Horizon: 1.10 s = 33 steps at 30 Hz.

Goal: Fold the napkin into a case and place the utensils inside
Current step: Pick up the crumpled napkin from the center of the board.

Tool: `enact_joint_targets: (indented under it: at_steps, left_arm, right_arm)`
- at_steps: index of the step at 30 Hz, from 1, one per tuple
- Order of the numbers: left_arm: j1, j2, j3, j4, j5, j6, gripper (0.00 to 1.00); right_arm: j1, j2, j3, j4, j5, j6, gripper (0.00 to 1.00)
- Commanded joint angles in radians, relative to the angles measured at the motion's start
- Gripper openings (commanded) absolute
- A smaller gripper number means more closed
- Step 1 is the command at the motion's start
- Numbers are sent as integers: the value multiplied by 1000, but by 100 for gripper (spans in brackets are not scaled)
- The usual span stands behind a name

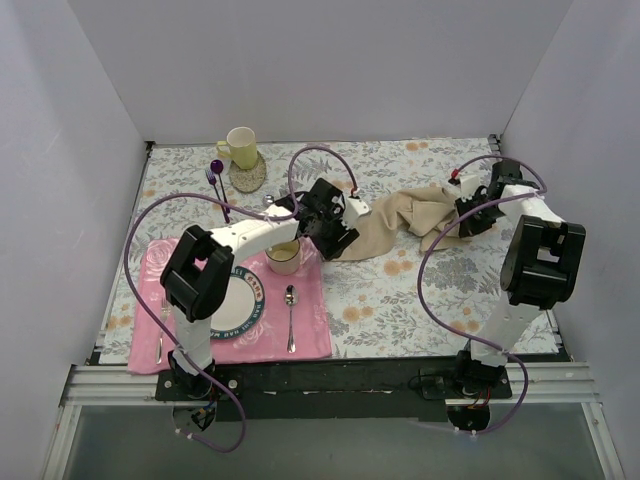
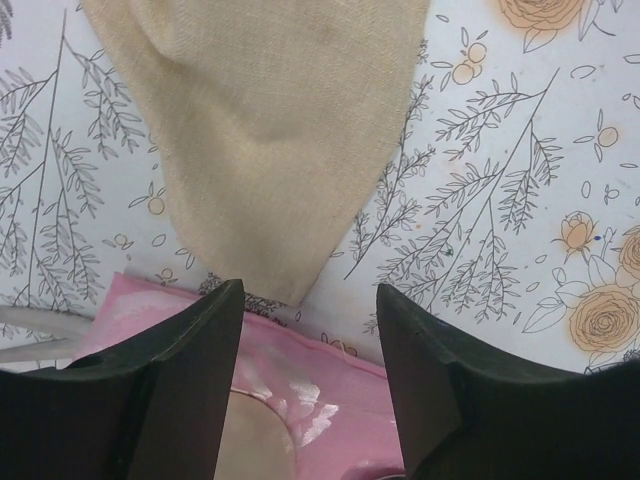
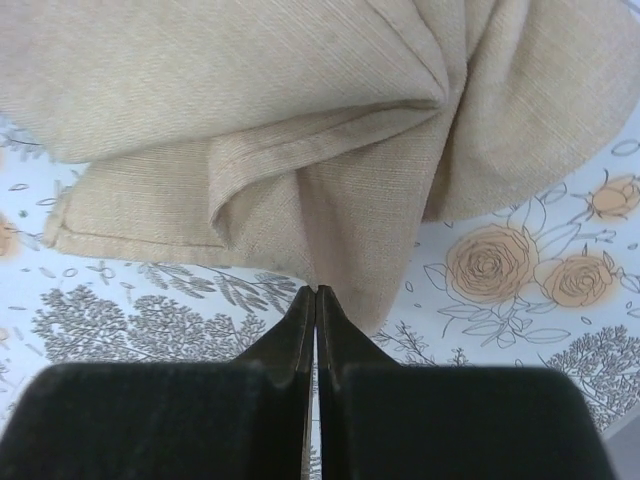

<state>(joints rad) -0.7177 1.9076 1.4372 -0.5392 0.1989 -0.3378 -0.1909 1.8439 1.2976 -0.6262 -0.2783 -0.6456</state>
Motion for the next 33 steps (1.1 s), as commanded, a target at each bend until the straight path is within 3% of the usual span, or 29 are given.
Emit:
enact_joint_targets:
  at_steps: [1,8,9,10,11,13,14,15,16,18,22,27,29,33]
  left_arm:
    - [-34,16,-3,28,31,32,56]
    - [-54,106,-28,122,-90,54,56]
    - [-54,117,-20,127,-96,59,55]
    - [-54,122,-20,130,-99,59,55]
    - [-54,123,-21,134,-99,65,55]
    - [-54,133,-26,131,-96,72,52]
    - [-54,137,-27,121,-96,82,39]
    - [-54,139,-29,110,-86,86,25]
    - [-54,143,-26,95,-69,92,16]
    - [-54,137,-23,61,-47,91,0]
    - [-52,108,-18,24,16,86,0]
    - [-40,102,-1,-42,66,72,0]
    - [-32,102,2,-48,70,63,0]
    - [-22,103,11,-54,63,48,0]
  right_arm:
    - [15,-66,81,-72,-131,-48,1]
    - [15,-117,80,-144,-157,-118,1]
    - [15,-117,84,-182,-156,-132,6]
    - [15,-117,97,-196,-154,-146,13]
    - [15,-118,115,-198,-159,-153,33]
    - [15,-130,138,-166,-191,-144,51]
    - [16,-135,156,-141,-209,-134,77]
    - [21,-137,169,-117,-249,-118,89]
    - [25,-129,181,-72,-262,-114,95]
    - [57,-101,239,-53,-272,-121,97]
    - [111,49,376,-79,-317,-170,88]
    - [162,242,604,-240,-380,-164,68]
    - [175,313,680,-279,-384,-140,65]
    - [186,348,664,-242,-349,-95,65]
